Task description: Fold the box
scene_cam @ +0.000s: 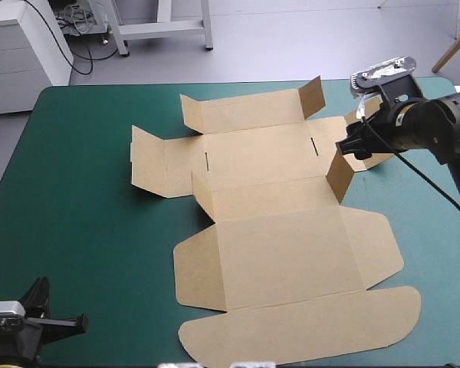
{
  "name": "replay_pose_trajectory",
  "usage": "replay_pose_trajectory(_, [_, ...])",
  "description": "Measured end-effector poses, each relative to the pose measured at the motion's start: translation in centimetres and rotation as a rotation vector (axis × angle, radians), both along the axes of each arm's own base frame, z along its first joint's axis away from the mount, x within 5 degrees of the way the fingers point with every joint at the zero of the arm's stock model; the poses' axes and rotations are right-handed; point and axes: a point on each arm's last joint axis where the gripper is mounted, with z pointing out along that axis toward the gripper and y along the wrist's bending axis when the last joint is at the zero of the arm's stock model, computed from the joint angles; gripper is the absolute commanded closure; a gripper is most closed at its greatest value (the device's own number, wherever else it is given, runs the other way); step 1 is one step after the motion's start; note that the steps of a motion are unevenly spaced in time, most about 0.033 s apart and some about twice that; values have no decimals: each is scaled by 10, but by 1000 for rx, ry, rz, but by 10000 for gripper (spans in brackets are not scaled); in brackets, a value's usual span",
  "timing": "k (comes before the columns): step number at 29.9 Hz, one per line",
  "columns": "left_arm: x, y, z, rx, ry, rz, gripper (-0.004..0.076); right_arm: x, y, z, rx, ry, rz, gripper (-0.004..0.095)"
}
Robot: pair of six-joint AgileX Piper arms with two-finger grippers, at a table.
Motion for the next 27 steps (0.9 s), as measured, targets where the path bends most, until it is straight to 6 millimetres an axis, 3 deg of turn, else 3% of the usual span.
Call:
replay_pose_trajectory(5, [0, 0, 0, 0, 0, 0, 734, 5, 1, -2, -10, -2, -3, 176])
replay_pose_trajectory(9, [0, 0, 0, 0, 0, 0, 734, 24, 3, -17, -58, 37, -16, 176])
replay_pose_trajectory(15, [0, 0, 0, 0, 0, 0, 734, 70, 8, -62, -106, 170, -39, 190])
replay_pose_trajectory(22, [0, 0, 0, 0, 0, 0, 734, 120, -17, -122, -22, 346, -75, 197])
replay_pose_trajectory(27, [0, 0, 0, 0, 0, 0, 734, 139, -25, -154, 74, 430, -50, 197])
